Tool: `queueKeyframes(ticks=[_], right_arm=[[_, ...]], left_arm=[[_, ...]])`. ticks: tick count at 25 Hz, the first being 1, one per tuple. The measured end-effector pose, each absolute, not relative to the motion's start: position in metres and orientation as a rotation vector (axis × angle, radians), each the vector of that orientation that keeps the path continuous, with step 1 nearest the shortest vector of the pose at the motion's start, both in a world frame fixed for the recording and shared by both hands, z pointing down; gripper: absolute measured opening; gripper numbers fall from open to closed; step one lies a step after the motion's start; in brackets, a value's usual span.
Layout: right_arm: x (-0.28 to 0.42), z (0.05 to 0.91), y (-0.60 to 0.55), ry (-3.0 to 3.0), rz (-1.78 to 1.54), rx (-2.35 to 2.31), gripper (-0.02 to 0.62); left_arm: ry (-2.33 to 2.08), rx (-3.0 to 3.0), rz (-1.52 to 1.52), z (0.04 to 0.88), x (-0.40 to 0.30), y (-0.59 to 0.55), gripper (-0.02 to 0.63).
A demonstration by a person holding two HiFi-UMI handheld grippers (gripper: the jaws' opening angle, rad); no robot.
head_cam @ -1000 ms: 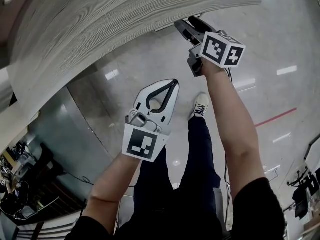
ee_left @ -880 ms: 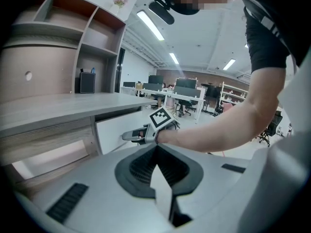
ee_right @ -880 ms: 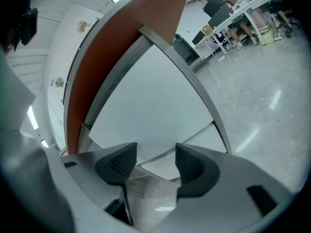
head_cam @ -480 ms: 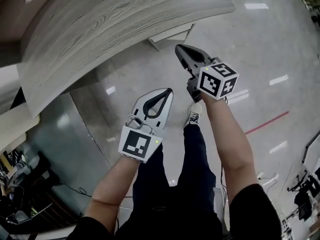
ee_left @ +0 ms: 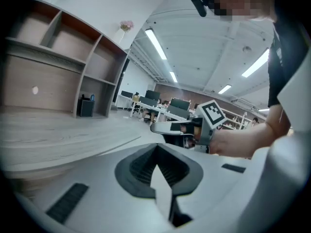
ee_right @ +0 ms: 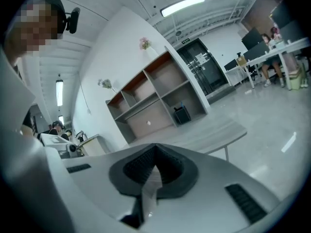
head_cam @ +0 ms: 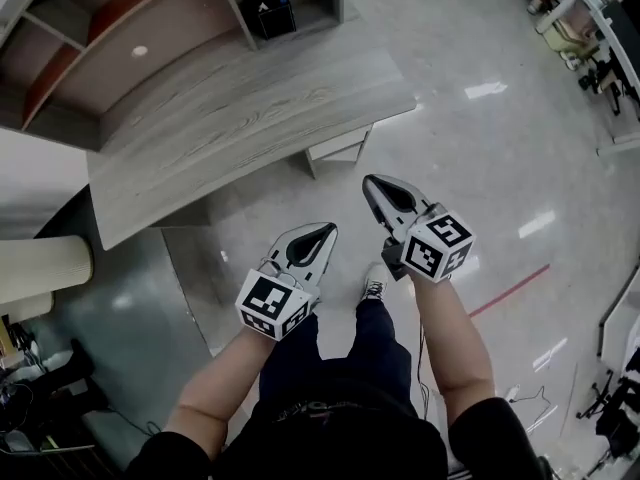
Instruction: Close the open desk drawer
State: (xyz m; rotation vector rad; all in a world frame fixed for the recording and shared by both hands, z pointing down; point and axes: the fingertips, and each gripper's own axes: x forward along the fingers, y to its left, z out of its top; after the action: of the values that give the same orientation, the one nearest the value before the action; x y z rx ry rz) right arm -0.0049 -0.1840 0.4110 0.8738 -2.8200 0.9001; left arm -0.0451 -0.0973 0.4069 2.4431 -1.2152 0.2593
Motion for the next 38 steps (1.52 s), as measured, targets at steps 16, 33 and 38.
queueKeyframes(ticks=[16, 33, 38], right_arm=[[-0.006, 0.262, -0.066, -2.955, 0.690, 0.786, 0.017], [-0.014, 0.273, -0.010, -2.914, 0.805, 0.756, 0.017], [-0.013, 0.276, -0.011, -2.906, 0.809, 0.756, 0.017]], left_arm=[[-1.020, 2.541, 0.116, 0.292, -0.038, -0.049, 0.011], [-0.962, 2.526, 0.116, 0.295, -0.037, -0.021, 0.011], [-0.956, 2.535, 0.124, 0.296, -0.035, -0.023, 0.011]])
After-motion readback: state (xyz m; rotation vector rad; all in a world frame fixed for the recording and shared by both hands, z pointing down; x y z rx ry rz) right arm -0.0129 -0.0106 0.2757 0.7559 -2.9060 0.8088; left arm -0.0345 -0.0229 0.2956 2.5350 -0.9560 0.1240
